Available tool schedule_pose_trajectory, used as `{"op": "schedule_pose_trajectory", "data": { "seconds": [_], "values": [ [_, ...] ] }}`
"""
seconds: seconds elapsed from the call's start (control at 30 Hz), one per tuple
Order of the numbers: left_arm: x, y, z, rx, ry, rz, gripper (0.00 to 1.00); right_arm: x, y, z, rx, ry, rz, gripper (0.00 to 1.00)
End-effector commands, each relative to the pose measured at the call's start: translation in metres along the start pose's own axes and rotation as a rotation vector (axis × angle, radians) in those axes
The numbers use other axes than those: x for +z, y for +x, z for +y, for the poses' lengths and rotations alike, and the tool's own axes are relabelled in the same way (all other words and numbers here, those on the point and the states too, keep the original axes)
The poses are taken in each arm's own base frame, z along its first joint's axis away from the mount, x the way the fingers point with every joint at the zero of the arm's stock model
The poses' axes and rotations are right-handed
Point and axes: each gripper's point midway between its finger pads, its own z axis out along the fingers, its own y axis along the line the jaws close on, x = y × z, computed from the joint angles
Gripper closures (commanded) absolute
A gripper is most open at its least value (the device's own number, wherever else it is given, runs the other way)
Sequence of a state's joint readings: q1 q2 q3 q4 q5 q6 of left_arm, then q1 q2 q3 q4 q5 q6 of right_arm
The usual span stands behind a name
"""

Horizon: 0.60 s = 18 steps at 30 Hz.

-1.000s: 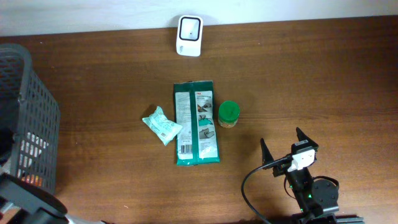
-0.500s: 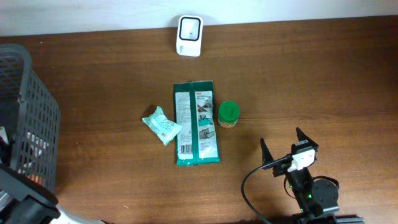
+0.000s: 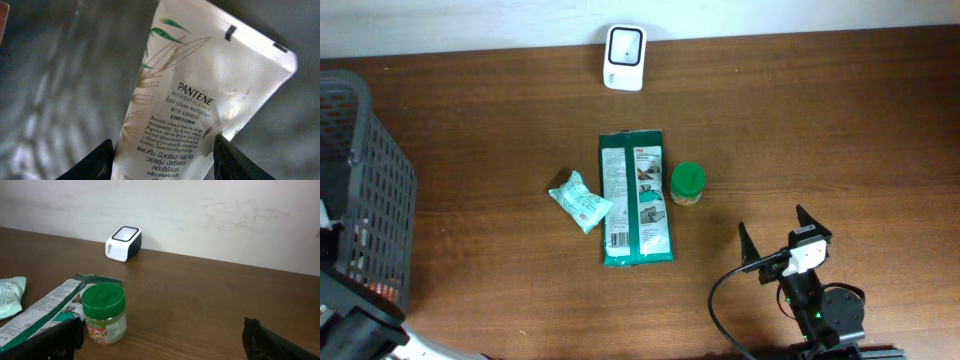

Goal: Scan the item barcode
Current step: 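Grasp the white Pantene tube in the basket with the left gripper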

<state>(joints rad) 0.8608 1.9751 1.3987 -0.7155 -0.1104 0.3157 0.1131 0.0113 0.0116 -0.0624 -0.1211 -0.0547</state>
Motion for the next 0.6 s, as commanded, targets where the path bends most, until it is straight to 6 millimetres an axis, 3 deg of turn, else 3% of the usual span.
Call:
{"op": "schedule_pose_trajectory", "data": {
  "seconds": [0.0,0.17,0.23,0.27,0.3,0.33,0.4,0.5,0.57],
  "values": [
    [0.033,0.022,-0.03,-0.144,0.116,0.087,0.36,0.0,0.002,0.001,0.007,-0.002,0.0,0.02],
    [0.042,0.044,-0.023,-0.132,0.045,0.142,0.31,0.0,0.002,0.001,0.007,-0.002,0.0,0.02],
    [0.047,0.05,-0.026,-0.131,0.047,0.148,0.34,0.0,0.002,0.001,0.007,-0.002,0.0,0.02],
    [0.047,0.05,-0.026,-0.131,0.046,0.146,0.39,0.0,0.002,0.001,0.007,-0.002,0.0,0.01],
    [0.047,0.05,-0.026,-0.131,0.046,0.145,0.64,0.0,0.002,0.001,0.007,-0.002,0.0,0.02],
    [0.048,0.049,-0.026,-0.132,0.045,0.142,0.81,0.0,0.002,0.001,0.007,-0.002,0.0,0.01],
    [0.048,0.048,-0.025,-0.132,0.044,0.137,1.0,0.0,0.002,0.001,0.007,-0.002,0.0,0.02],
    [0.042,0.039,-0.022,-0.134,0.04,0.122,1.0,0.0,0.002,0.001,0.007,-0.002,0.0,0.02],
    [0.028,0.025,-0.017,-0.131,0.041,0.118,1.0,0.0,0.002,0.001,0.007,-0.002,0.0,0.02]
  ]
}}
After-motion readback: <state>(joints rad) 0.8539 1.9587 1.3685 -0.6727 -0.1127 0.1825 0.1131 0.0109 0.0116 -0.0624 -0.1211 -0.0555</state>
